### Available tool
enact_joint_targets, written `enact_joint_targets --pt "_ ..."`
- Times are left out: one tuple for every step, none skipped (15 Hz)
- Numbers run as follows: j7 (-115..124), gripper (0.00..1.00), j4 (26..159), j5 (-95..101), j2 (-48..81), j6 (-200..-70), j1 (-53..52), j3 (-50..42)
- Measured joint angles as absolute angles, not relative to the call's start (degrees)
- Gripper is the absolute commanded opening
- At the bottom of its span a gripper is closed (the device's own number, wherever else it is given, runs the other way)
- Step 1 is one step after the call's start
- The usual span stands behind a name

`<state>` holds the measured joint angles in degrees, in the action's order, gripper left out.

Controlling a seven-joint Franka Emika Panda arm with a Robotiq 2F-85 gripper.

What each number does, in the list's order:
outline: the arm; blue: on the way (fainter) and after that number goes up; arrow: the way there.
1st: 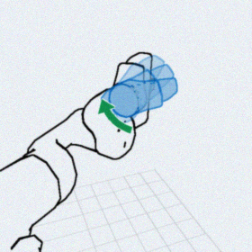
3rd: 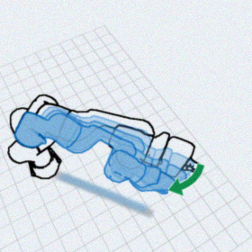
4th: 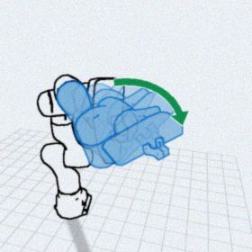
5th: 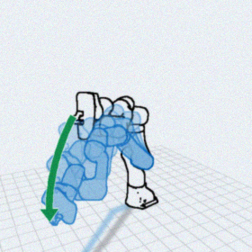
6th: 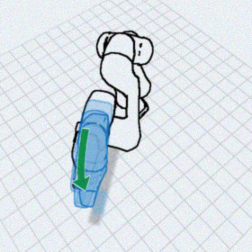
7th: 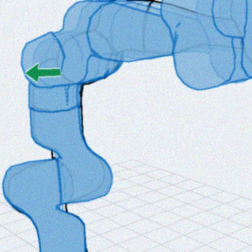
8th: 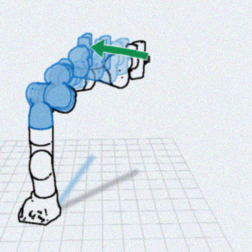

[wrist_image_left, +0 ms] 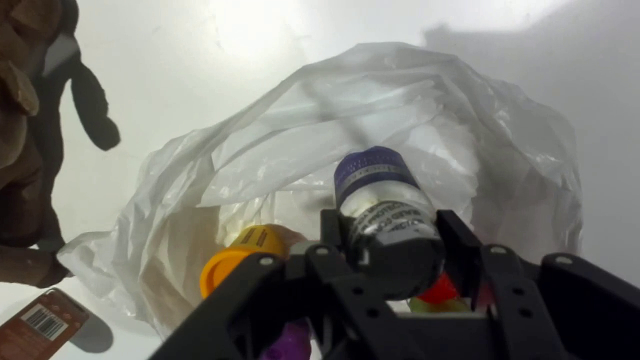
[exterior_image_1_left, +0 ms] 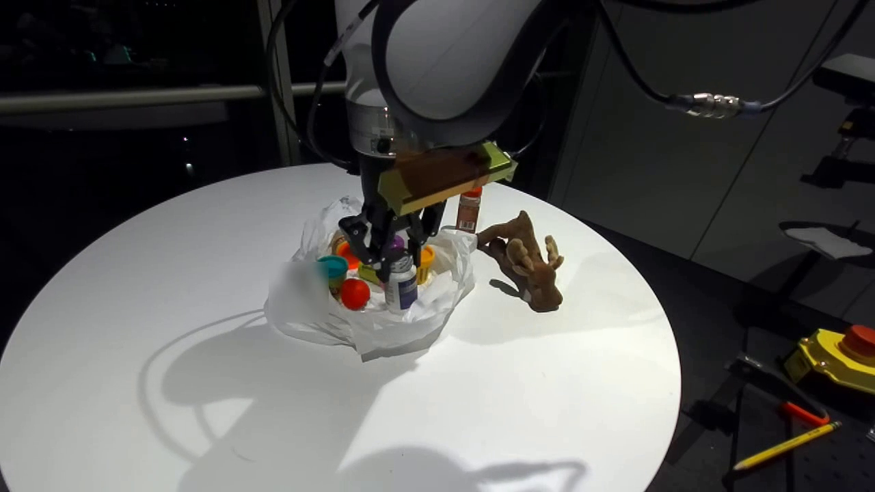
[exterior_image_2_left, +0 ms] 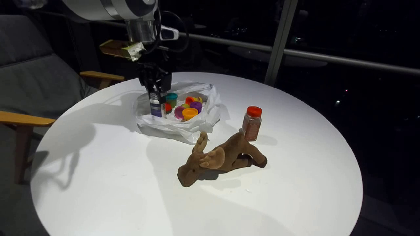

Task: Put the objects on the table in the plastic bag

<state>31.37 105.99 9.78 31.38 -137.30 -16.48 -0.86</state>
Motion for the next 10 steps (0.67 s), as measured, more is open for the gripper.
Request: enact_joint_targets --pt "30.7 0.26 106.0 9.8 31.6 -137.8 -16.5 -0.5" --pt "30.1 0.26 106.0 9.8 31.8 -138.2 -16.6 -0.2" --pt "29.7 0.26 105.9 9.8 32.0 -138.7 -16.6 0.0" --pt "29.1 0.26 105.8 9.7 32.2 -139.0 -16.7 0.4" --pt "28.4 0.26 105.6 9.7 32.5 -139.2 -16.7 0.8" --pt "27.7 0.26 105.3 9.7 32.9 -139.5 -16.7 1.2" --pt "26.9 0.26 105.1 9.7 33.3 -139.9 -16.8 1.6" --pt "26.2 0.26 104.8 9.7 33.8 -140.4 -17.0 1.9" --pt "25.6 0.26 104.2 9.8 34.4 -141.1 -17.4 1.9" --pt "25.2 0.26 103.5 9.8 35.3 -141.8 -17.7 1.9"
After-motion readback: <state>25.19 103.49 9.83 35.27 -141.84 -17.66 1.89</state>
